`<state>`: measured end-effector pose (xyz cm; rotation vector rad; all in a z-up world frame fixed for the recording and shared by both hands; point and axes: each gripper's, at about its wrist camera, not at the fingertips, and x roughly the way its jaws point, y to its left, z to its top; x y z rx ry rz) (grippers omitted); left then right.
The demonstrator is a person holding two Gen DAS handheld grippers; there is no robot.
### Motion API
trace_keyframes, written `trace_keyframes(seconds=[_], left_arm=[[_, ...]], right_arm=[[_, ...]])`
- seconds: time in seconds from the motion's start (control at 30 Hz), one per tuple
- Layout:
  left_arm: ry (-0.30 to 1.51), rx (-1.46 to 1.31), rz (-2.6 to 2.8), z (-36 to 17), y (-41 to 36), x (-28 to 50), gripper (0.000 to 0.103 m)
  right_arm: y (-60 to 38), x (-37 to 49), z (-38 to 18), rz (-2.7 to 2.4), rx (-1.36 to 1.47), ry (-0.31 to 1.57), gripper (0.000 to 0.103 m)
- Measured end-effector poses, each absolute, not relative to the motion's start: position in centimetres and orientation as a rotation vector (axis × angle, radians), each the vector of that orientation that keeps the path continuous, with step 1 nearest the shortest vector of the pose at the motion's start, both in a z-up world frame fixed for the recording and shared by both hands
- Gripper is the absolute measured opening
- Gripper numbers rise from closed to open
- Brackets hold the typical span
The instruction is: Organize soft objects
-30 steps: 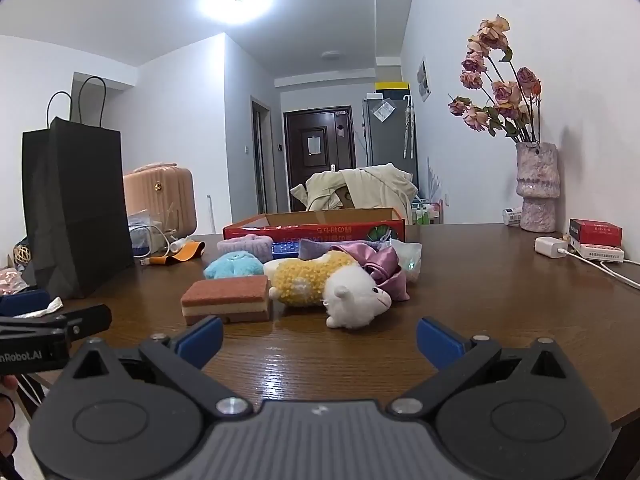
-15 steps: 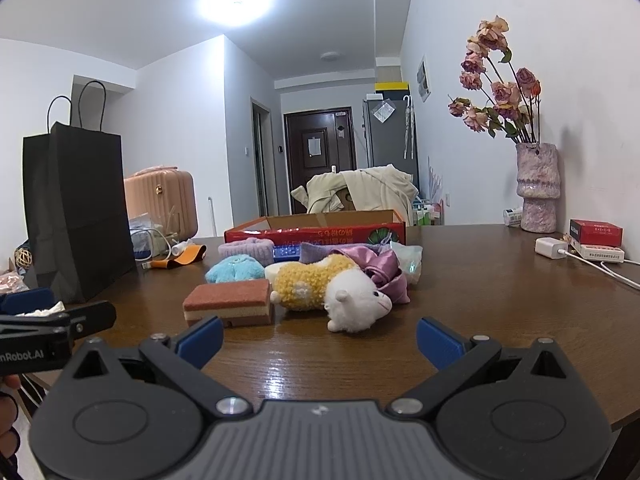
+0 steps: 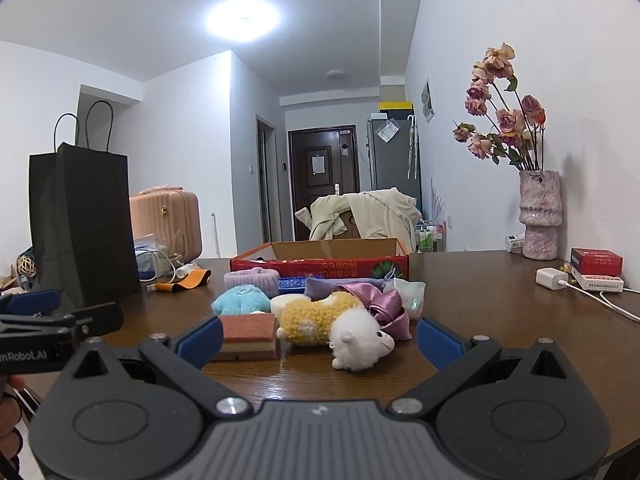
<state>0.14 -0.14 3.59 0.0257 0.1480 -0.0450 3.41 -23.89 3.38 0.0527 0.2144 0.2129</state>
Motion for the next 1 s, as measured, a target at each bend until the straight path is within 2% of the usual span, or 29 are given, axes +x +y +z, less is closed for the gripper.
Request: trace_keyframes(seconds=[1.0], left_arm=[[0.149, 0.027, -0.043, 3.99, -0.01, 0.20, 0.103]], right_arm=[[-23.84, 3.58, 3.67, 0.211, 0.046, 0.214, 0.103]])
